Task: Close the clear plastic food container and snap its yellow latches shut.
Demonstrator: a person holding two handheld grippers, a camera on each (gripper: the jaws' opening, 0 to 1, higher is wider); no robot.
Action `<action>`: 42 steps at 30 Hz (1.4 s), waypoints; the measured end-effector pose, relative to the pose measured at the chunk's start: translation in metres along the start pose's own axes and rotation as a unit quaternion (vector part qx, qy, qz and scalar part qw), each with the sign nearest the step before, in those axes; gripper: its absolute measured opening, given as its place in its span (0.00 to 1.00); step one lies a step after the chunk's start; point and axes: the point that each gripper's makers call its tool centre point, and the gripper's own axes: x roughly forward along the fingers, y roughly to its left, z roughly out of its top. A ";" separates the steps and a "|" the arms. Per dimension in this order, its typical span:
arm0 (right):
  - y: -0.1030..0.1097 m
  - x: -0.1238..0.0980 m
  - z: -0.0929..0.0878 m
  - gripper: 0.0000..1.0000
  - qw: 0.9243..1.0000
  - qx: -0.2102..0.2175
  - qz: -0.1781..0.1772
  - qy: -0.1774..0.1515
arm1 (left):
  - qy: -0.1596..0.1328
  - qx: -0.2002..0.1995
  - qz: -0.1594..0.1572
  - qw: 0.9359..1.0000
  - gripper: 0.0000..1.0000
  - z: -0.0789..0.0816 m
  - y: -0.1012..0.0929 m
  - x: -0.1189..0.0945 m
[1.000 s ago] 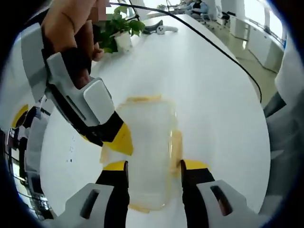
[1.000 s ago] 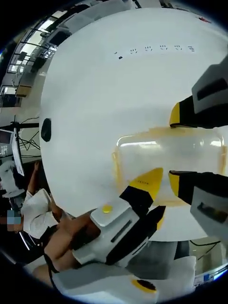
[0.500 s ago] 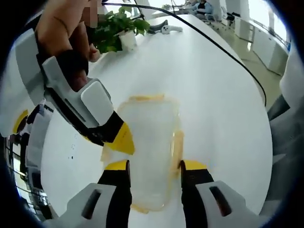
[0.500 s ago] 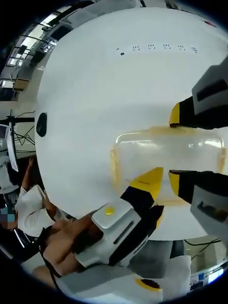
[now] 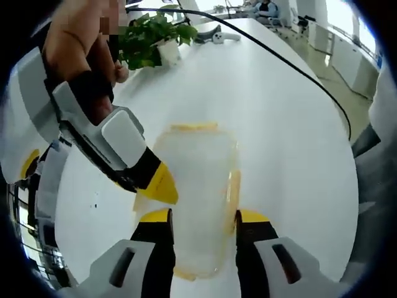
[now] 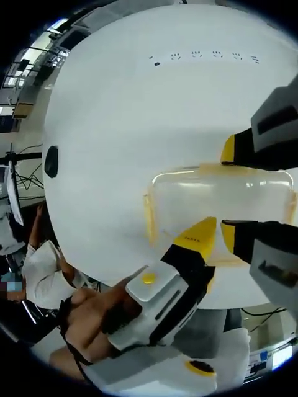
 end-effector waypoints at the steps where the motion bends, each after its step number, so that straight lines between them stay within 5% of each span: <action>1: 0.000 0.001 0.000 0.29 1.000 -0.002 0.000 0.003 | 0.005 0.002 0.001 1.000 0.34 0.002 0.000 0.000; 42: 0.004 -0.019 0.002 0.37 0.999 -0.023 -0.043 -0.023 | -0.001 0.003 -0.032 0.999 0.46 0.000 0.000 -0.014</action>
